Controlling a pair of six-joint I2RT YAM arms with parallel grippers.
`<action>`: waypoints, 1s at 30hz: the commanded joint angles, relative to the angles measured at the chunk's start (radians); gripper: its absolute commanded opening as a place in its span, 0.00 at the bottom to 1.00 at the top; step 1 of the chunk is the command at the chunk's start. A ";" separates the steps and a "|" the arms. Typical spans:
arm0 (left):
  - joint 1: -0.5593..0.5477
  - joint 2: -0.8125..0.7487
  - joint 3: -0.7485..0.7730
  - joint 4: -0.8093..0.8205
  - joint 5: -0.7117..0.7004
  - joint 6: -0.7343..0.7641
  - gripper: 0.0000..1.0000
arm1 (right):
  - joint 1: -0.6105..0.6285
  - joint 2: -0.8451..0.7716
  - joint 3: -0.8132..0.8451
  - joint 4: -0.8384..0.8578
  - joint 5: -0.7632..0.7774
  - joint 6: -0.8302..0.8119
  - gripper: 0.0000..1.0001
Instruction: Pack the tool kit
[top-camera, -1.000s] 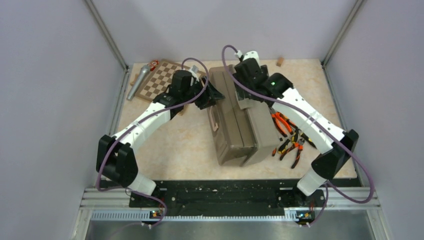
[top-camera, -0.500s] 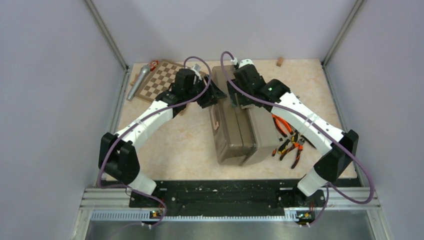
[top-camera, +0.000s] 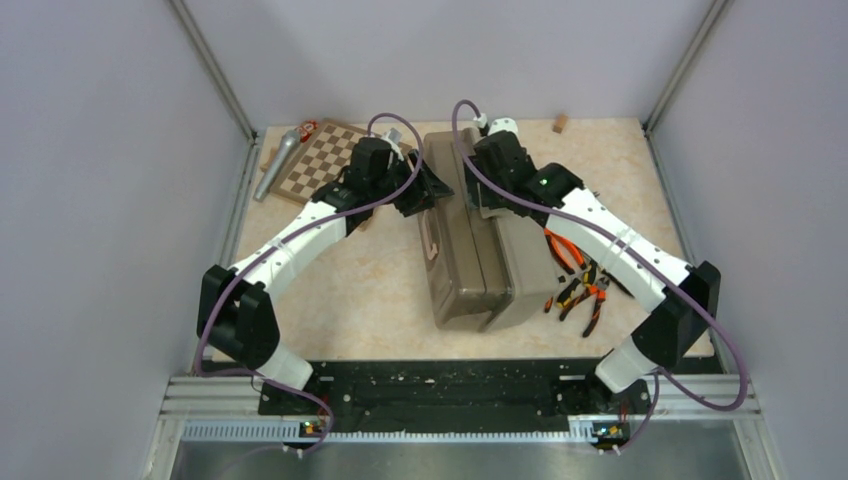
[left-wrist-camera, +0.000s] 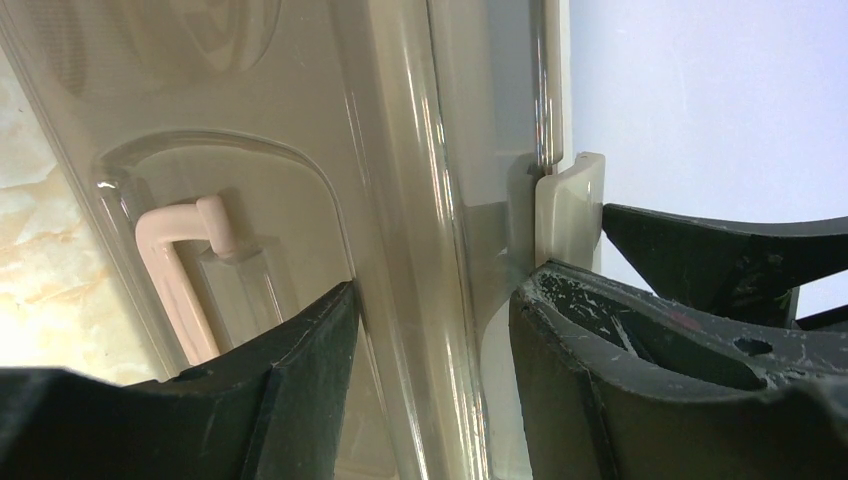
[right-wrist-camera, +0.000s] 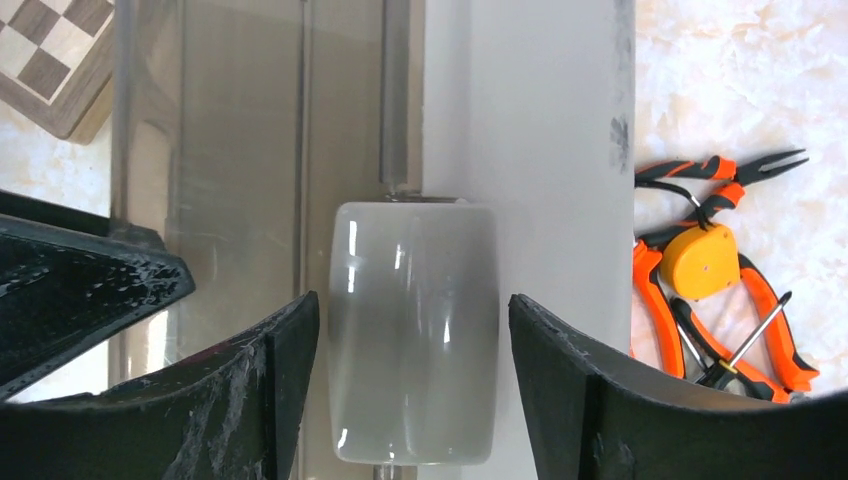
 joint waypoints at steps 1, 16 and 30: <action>-0.033 -0.008 0.045 0.082 0.044 -0.004 0.61 | -0.019 -0.023 -0.064 -0.033 -0.019 0.021 0.68; -0.037 -0.008 0.045 0.080 0.036 -0.003 0.61 | -0.024 -0.016 0.039 -0.063 -0.052 0.011 0.41; -0.043 -0.010 0.049 0.064 0.012 0.009 0.61 | -0.110 -0.081 -0.012 -0.001 -0.145 0.136 0.42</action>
